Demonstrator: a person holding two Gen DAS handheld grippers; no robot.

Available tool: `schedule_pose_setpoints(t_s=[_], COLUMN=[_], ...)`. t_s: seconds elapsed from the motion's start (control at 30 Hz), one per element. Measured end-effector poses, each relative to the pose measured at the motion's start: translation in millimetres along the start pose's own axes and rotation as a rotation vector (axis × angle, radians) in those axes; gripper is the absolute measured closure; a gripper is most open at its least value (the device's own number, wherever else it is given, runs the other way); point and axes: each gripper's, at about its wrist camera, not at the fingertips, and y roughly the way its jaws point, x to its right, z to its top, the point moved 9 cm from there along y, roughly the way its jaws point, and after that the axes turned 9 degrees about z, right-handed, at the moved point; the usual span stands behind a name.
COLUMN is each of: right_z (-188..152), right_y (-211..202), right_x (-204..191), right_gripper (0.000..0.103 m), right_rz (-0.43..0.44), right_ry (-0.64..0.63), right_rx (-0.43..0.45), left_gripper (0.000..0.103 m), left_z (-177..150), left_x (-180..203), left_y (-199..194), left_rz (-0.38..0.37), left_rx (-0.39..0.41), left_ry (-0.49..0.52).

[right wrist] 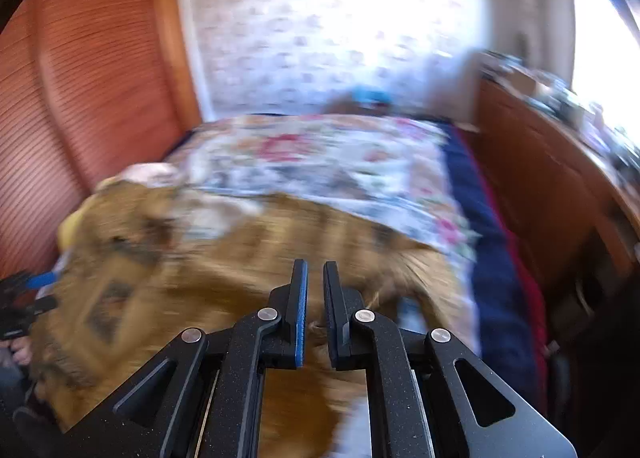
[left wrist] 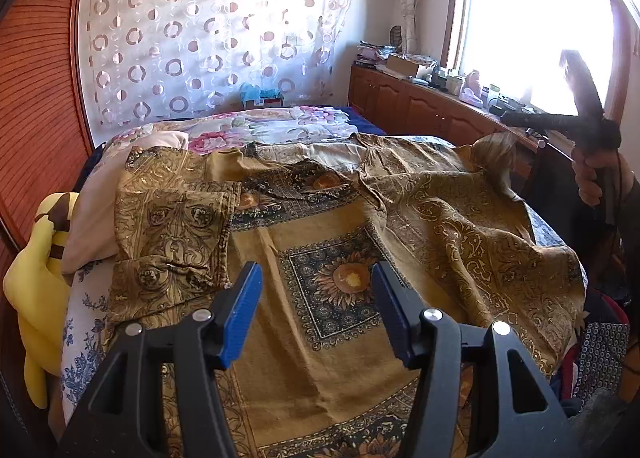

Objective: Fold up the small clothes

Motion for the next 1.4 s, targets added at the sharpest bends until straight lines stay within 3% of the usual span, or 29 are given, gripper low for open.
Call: schedule_pose_setpoints(t_s=[0.1, 0.17, 0.23, 0.43, 0.6, 0.87, 1.07, 1.1, 1.13, 1.17, 1.2, 1.23, 1.4], right_z=[3.1, -0.5, -6.7, -39.5, -73.0, -108.0, -100.0, -98.5, -96.7, -95.1, -93.1, -90.2, -60.5], right_y=[7.7, 10.1, 12.4, 14.5, 18.1, 40.4, 49.7, 51.3, 53.1, 55.2, 56.3, 57.2, 56.0], right_x=[-33.5, -34.5, -22.6, 42.4, 81.1, 108.8, 122.0, 122.6, 123.1, 122.5, 121.6, 120.4, 104.0], right_gripper=[0.088, 0.064, 0.058, 0.055, 0.054, 0.054, 0.053, 0.053, 0.064, 0.081, 0.085, 0.096, 0.102], right_rz=[0.044, 0.029, -0.016, -0.166, -0.227, -0.288, -0.338, -0.34, -0.338, -0.33, -0.333, -0.333, -0.316], right_ry=[-0.058, -0.069, -0.062, 0.034, 0.079, 0.082, 0.069, 0.066, 0.062, 0.054, 0.041, 0.024, -0.037], right_rx=[0.0, 0.0, -0.008, -0.08, -0.151, -0.253, -0.237, -0.236, -0.234, -0.236, -0.24, -0.242, -0.206], left_gripper=[0.046, 0.046, 0.046, 0.046, 0.046, 0.046, 0.046, 0.046, 0.046, 0.046, 0.046, 0.046, 0.046], left_z=[0.1, -0.3, -1.7, -6.2, -8.0, -9.2, -8.7, -8.6, -8.4, -8.5, -8.3, -8.4, -8.9], left_x=[0.0, 0.2, 0.0, 2.3, 6.8, 11.0, 10.6, 10.3, 9.5, 8.9, 8.1, 7.3, 4.1], left_y=[-1.8, -2.1, -3.5, -3.8, -1.1, 1.2, 1.7, 1.1, 1.1, 0.8, 1.0, 1.0, 1.7], left_rz=[-0.001, -0.003, -0.005, -0.015, -0.017, -0.018, -0.016, -0.015, -0.015, -0.015, -0.015, -0.015, -0.014], left_rx=[0.002, -0.001, -0.002, -0.003, -0.009, -0.018, -0.022, -0.02, -0.02, -0.019, -0.019, -0.02, -0.025], left_ry=[0.0, -0.002, -0.007, -0.019, -0.008, -0.002, -0.002, -0.002, -0.003, -0.004, -0.005, -0.006, -0.012])
